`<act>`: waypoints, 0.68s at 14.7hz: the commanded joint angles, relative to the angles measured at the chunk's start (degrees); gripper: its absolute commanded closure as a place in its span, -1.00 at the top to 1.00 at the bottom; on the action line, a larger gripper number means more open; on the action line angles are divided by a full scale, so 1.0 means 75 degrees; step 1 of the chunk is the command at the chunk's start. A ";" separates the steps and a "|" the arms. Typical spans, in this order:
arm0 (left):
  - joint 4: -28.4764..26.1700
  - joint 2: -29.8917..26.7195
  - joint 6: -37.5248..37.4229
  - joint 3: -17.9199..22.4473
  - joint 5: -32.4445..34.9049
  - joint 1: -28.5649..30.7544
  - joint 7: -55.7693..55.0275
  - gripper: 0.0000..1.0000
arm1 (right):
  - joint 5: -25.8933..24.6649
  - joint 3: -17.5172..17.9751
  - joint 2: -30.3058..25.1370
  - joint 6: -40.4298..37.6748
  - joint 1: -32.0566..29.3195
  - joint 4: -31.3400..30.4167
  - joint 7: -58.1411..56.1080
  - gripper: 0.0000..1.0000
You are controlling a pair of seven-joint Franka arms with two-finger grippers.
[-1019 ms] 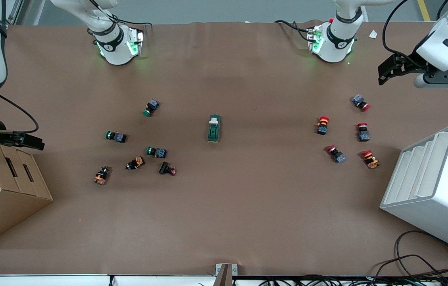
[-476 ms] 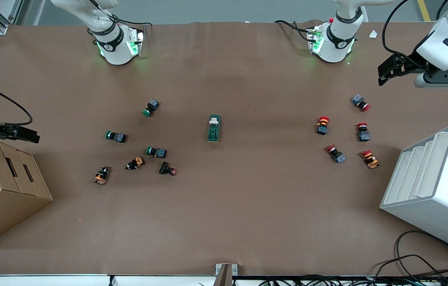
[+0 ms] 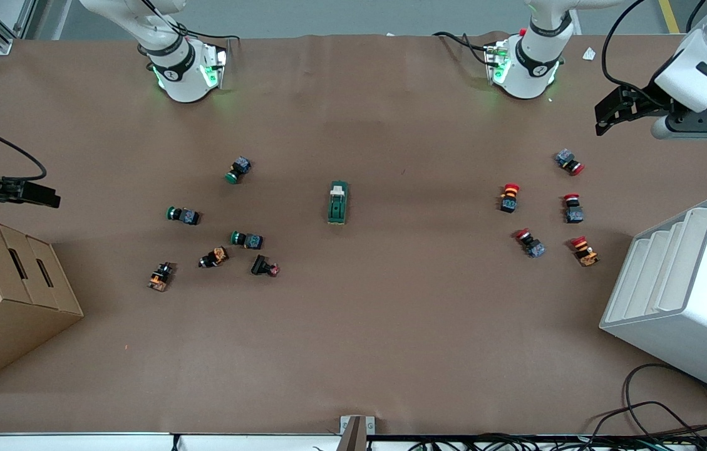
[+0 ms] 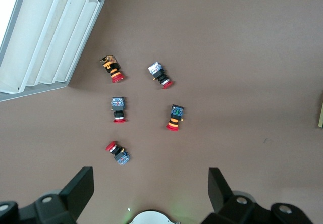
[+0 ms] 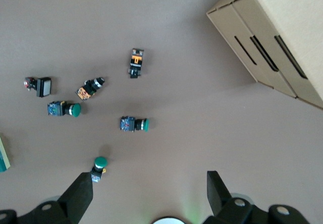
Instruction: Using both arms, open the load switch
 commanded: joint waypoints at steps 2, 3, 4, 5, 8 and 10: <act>-0.0151 -0.0133 0.0171 -0.0034 -0.0080 0.0030 0.0071 1.00 | 0.0170 0.0013 -0.0121 -0.0135 0.0019 -0.0022 0.0034 1.00; -0.0128 -0.0110 0.0171 -0.0023 -0.0080 0.0042 0.0071 1.00 | 0.0287 -0.0022 -0.0110 -0.0124 -0.0004 -0.0022 0.0034 1.00; -0.0116 -0.0075 0.0183 -0.0023 -0.0080 0.0042 0.0059 1.00 | 0.0335 -0.0034 -0.0110 -0.0066 -0.0004 -0.0011 0.0022 1.00; -0.0081 -0.0063 0.0183 -0.0023 -0.0080 0.0042 0.0059 1.00 | 0.0335 -0.0034 -0.0098 -0.0053 -0.0004 0.0024 0.0022 1.00; -0.0081 -0.0028 0.0230 -0.0023 -0.0104 0.0042 0.0047 1.00 | 0.0300 -0.0058 -0.0051 -0.0077 -0.0075 0.0247 -0.0071 1.00; -0.0081 -0.0028 0.0288 -0.0023 -0.0104 0.0042 0.0047 1.00 | 0.0265 -0.0058 -0.0051 -0.0088 -0.0040 0.0247 -0.0025 1.00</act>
